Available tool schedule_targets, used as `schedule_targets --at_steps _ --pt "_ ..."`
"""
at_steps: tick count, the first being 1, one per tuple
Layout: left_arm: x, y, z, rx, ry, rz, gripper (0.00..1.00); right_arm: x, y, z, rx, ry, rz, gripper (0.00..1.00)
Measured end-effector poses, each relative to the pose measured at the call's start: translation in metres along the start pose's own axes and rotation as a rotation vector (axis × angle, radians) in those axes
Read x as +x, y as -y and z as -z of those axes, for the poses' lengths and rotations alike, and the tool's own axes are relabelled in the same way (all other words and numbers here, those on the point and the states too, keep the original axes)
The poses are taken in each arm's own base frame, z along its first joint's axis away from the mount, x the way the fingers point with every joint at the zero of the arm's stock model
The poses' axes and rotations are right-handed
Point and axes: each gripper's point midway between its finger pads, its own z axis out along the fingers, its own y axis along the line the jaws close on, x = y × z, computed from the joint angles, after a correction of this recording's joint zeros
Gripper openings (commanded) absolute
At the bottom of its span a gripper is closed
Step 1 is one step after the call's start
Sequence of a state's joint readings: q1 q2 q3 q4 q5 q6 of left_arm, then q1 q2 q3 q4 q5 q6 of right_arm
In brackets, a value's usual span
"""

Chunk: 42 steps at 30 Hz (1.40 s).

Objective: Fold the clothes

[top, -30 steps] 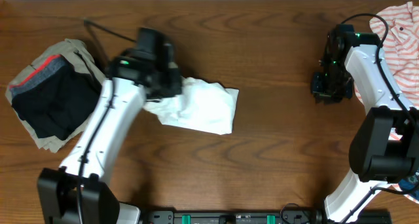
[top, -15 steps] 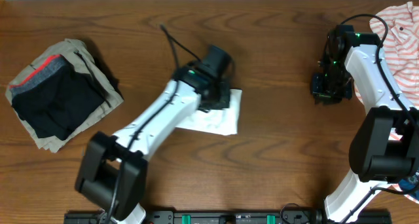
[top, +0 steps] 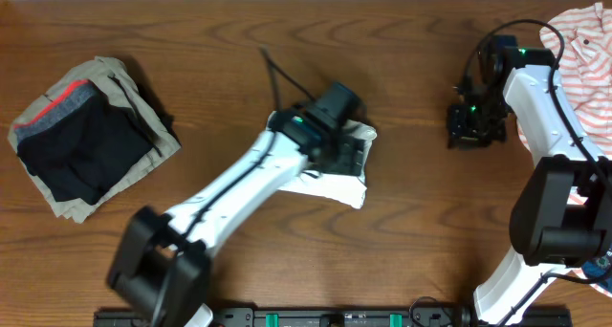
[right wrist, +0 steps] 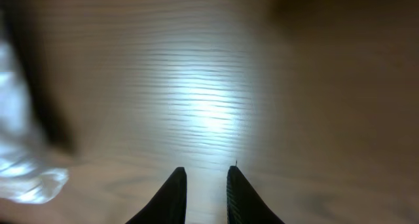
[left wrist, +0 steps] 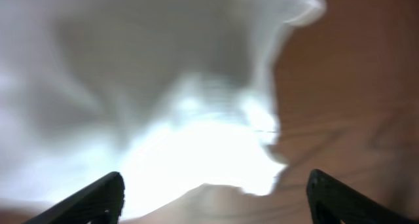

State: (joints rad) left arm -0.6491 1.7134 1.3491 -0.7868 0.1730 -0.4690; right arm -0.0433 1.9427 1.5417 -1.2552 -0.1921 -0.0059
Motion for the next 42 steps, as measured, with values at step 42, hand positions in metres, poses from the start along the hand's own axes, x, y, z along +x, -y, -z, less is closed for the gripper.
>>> schedule_targets --at_steps 42 --pt "-0.003 -0.153 -0.07 -0.309 -0.211 0.21 0.87 0.031 -0.149 -0.112 -0.096 -0.208 0.44 0.13"
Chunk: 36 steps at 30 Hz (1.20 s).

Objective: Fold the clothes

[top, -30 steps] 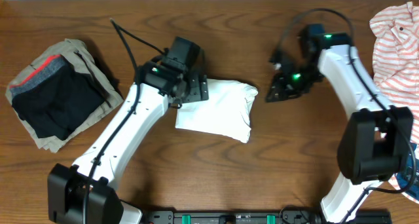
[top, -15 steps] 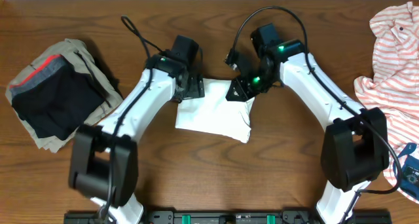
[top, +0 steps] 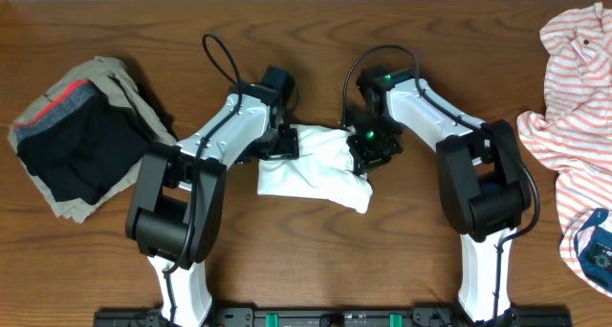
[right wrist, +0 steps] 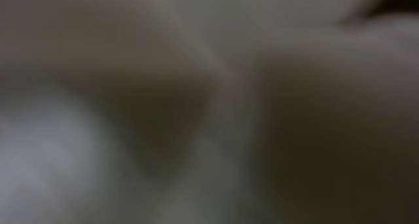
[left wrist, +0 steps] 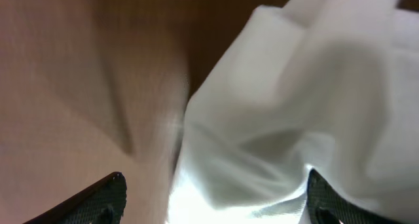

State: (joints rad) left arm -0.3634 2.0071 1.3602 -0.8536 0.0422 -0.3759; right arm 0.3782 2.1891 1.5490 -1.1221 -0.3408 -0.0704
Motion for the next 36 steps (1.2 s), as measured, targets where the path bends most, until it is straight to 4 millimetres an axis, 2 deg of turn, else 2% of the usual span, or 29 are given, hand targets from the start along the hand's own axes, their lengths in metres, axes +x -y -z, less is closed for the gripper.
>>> schedule_targets --at_steps 5,10,14,18,22,26,29,31,36 --pt "0.019 -0.005 0.0 -0.013 -0.081 -0.005 0.84 -0.001 0.003 0.0 0.013 0.0 -0.012 0.17" --pt "0.054 -0.009 0.001 -0.015 -0.245 -0.001 0.84 -0.01 0.006 0.002 0.031 0.034 0.001 0.21" --pt "0.083 -0.006 0.003 -0.009 -0.372 -0.002 0.88 -0.042 0.011 0.012 0.072 0.155 0.043 0.25" --pt "0.106 -0.009 0.007 -0.038 -0.463 -0.012 0.93 -0.078 0.031 0.028 0.16 0.269 0.051 0.25" --pt "0.117 -0.011 0.011 -0.054 -0.508 -0.017 0.93 -0.088 0.042 0.049 0.204 0.284 0.03 0.24" --pt "0.117 -0.011 0.017 -0.046 -0.495 -0.018 0.94 -0.094 0.035 0.088 0.223 0.306 0.028 0.23" --pt "0.11 -0.013 0.036 -0.02 -0.413 -0.022 0.99 -0.091 0.03 0.114 0.227 0.32 0.023 0.23" --pt "0.099 -0.015 0.055 0.005 -0.313 -0.023 0.98 -0.081 0.029 0.127 0.227 0.31 0.011 0.23" --pt "0.054 -0.02 0.105 0.076 0.033 -0.02 0.98 -0.043 0.017 0.151 0.196 0.256 -0.011 0.19"
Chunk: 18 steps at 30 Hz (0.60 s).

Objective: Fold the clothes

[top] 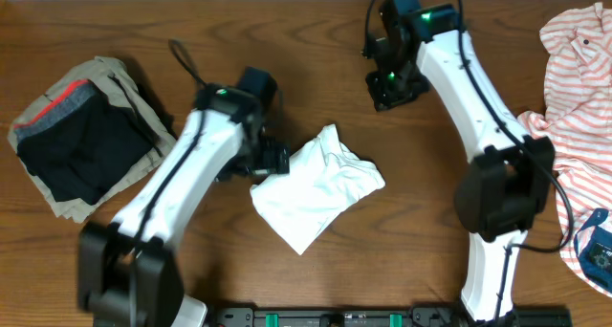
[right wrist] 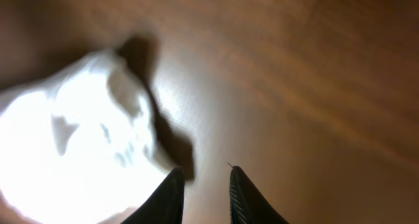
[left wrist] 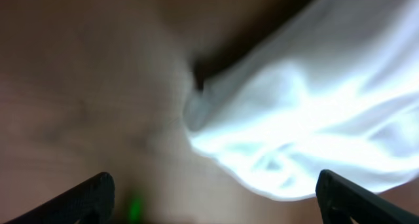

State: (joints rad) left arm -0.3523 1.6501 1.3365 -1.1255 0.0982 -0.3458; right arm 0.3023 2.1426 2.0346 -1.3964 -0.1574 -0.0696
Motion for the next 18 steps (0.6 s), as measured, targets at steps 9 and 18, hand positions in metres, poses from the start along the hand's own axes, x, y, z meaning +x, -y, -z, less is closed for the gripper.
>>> schedule_targets --at_steps 9,18 --pt "-0.055 0.011 -0.004 0.042 0.194 -0.153 0.99 0.029 -0.056 -0.004 -0.144 -0.083 0.064 0.17" --pt "-0.038 0.021 -0.079 0.078 -0.05 -0.242 0.98 0.075 -0.107 -0.08 -0.222 -0.217 0.151 0.18"
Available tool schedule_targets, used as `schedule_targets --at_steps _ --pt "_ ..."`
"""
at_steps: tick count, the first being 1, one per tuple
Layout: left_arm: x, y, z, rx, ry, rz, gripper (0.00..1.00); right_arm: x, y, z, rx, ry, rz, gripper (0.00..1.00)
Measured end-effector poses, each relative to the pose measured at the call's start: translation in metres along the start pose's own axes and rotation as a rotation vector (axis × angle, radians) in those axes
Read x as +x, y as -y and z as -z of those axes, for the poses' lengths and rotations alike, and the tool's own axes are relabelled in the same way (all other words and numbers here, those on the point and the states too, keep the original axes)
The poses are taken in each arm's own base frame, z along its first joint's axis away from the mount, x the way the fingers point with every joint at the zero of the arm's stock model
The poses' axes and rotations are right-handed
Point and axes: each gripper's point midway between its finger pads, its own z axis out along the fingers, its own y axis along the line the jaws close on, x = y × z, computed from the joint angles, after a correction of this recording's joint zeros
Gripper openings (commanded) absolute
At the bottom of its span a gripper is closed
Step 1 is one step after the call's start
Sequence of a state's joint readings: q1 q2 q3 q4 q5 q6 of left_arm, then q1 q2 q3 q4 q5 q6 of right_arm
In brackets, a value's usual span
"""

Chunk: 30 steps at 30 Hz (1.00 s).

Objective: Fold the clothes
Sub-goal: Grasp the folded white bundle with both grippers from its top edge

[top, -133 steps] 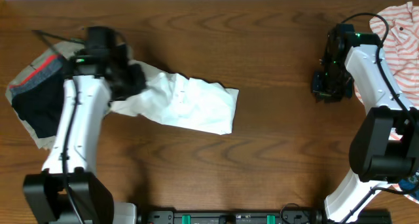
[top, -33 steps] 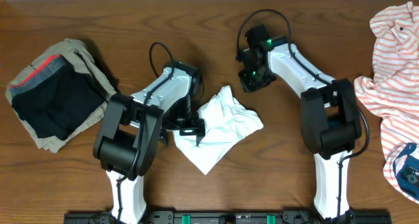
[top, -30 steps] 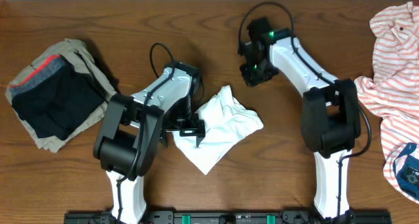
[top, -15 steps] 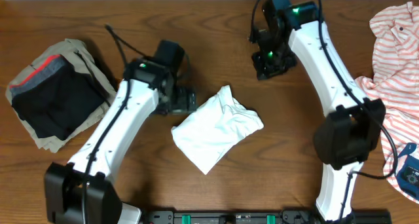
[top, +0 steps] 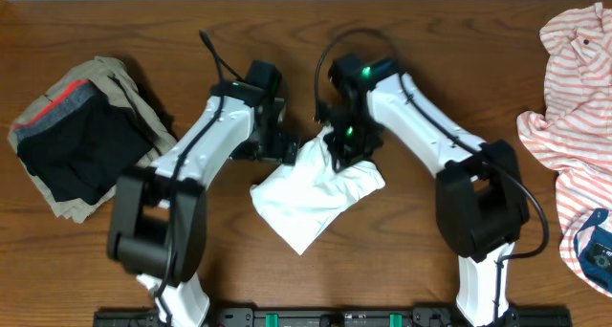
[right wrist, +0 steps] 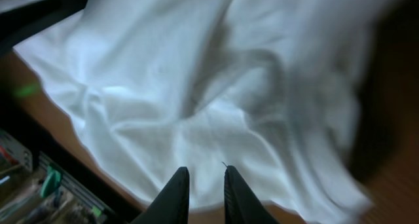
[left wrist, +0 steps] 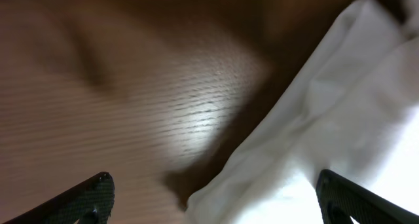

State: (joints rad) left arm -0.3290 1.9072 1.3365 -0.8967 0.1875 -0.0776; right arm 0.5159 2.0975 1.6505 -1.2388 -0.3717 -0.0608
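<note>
A crumpled white garment (top: 316,198) lies at the table's middle, one corner pointing toward the front edge. My left gripper (top: 278,146) sits at its upper left edge. In the left wrist view the left gripper (left wrist: 213,207) is open, fingers (left wrist: 98,192) wide apart, with the garment (left wrist: 327,139) lying to the right between them. My right gripper (top: 346,141) hangs over the garment's top. In the right wrist view the right gripper (right wrist: 201,188) is shut, just above rumpled white cloth (right wrist: 196,86), with nothing seen gripped.
A stack of folded clothes (top: 86,141), dark and khaki, lies at the left. An orange-and-white striped shirt (top: 574,69) is heaped at the right edge, with a blue item (top: 598,255) below it. Dark rails run along the front edge (top: 306,317).
My right gripper was near the table's far edge, clear of the garment, and is now over its top. The left gripper has shifted slightly up along the garment's left edge. The garment lies as before.
First my left gripper was over the white garment while the right one stood far right by the striped shirt. Then both were at the garment's ends. After that the garment lay turned diagonally with the right gripper away at the back; now both are at it again.
</note>
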Motion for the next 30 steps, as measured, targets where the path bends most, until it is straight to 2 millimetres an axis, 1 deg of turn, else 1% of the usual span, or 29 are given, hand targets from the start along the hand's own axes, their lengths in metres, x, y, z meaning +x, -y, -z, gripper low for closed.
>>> schedule_targets --at_steps 3,5,7,8,9,12,15,16,17,18,20,22,25,27,29,30 --pt "0.013 0.003 -0.016 0.028 -0.09 0.005 0.98 0.006 0.004 -0.021 -0.005 -0.01 -0.004 0.2" --pt "0.023 0.004 -0.022 0.039 -0.144 0.011 0.99 0.006 0.01 -0.032 0.005 0.0 -0.003 0.26" --pt "0.034 0.005 -0.025 0.047 -0.197 0.02 0.99 0.005 0.015 -0.04 0.012 0.013 0.0 0.32" --pt "0.04 0.005 -0.025 0.049 -0.224 0.022 0.98 0.002 0.016 -0.045 0.011 0.03 0.002 0.33" --pt "0.045 0.005 -0.024 0.052 -0.246 0.026 0.97 -0.001 0.016 -0.045 0.012 0.051 0.008 0.33" --pt "0.058 0.006 -0.021 0.058 -0.303 0.031 0.93 -0.019 0.023 -0.04 0.063 0.149 0.041 0.34" --pt "0.069 0.005 -0.017 0.052 -0.351 0.037 0.92 -0.051 0.035 -0.031 0.136 0.282 0.083 0.42" --pt "0.073 0.004 -0.016 0.05 -0.365 0.04 0.92 -0.062 0.04 -0.026 0.167 0.33 0.099 0.43" --pt "0.074 0.004 -0.015 0.048 -0.372 0.044 0.91 -0.069 0.045 -0.023 0.188 0.356 0.102 0.43" --pt "0.075 0.004 -0.015 0.048 -0.376 0.046 0.91 -0.075 0.051 -0.019 0.211 0.384 0.104 0.43" --pt "0.075 0.004 -0.015 0.047 -0.377 0.05 0.92 -0.081 0.062 -0.014 0.246 0.411 0.095 0.45" --pt "0.074 0.004 -0.015 0.047 -0.37 0.056 0.93 -0.08 0.067 -0.012 0.265 0.41 0.087 0.45" --pt "0.066 0.006 -0.018 0.055 -0.335 0.057 0.95 -0.078 0.071 -0.012 0.28 0.399 0.082 0.47" --pt "0.057 0.006 -0.018 0.063 -0.292 0.054 0.97 -0.076 0.071 -0.013 0.285 0.39 0.084 0.47" --pt "0.042 0.007 -0.014 0.076 -0.216 0.053 1.0 -0.074 0.072 -0.013 0.293 0.379 0.091 0.48" --pt "0.034 0.007 -0.01 0.083 -0.172 0.053 0.99 -0.074 0.073 -0.012 0.297 0.378 0.093 0.49"
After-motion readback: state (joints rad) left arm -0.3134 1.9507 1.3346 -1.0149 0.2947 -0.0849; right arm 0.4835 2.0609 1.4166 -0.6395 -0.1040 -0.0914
